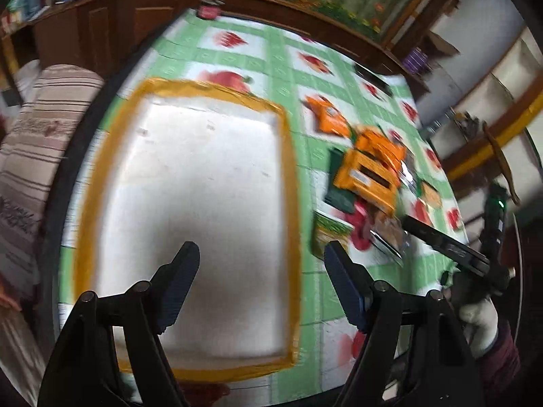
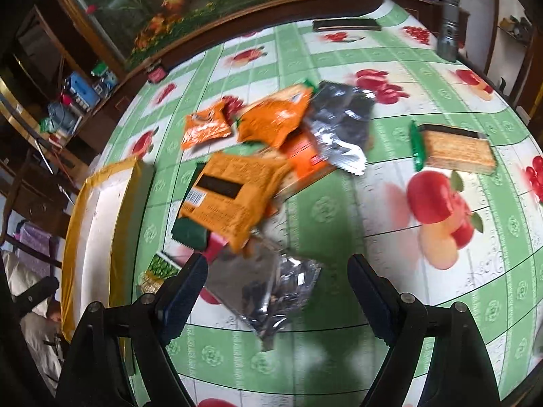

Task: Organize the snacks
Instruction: 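Grasp the green pea bag with left tool while right tool grasps a silver foil bag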

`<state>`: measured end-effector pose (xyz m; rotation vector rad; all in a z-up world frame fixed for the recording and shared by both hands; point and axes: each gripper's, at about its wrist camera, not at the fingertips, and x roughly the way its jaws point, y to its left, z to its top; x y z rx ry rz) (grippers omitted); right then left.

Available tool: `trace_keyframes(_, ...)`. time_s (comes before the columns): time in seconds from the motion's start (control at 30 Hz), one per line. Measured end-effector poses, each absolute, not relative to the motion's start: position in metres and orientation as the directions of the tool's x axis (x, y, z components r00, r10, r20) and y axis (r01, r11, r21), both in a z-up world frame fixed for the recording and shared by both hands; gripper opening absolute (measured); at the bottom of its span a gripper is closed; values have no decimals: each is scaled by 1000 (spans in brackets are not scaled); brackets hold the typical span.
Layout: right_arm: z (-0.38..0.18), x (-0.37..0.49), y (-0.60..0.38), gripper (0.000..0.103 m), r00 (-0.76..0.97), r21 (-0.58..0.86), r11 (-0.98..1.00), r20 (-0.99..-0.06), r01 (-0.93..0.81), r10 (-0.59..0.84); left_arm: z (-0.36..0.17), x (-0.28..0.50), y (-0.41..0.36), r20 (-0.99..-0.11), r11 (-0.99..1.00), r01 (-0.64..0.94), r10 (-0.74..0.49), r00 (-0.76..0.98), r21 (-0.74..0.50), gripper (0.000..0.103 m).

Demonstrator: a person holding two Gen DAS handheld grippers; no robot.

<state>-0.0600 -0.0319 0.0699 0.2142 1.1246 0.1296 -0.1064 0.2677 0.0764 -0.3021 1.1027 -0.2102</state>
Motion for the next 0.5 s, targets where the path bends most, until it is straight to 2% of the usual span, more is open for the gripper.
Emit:
trace_keyframes(0.2,53,-48,2,87,412,44,981,-904,-187,119,75,-109,233,-839,928,110,-370,399,-357,76)
trace_keyframes(0.3,46,-42,13,87,401,35,959,-904,-280,150,76,-110,220,-850,934,127,-357,387,-335,76)
trace_keyframes(0.5,43,-29,26,88,372,78,931,-902,-357,218,74,-104,200,-863,942,108,-334,378,-317,76)
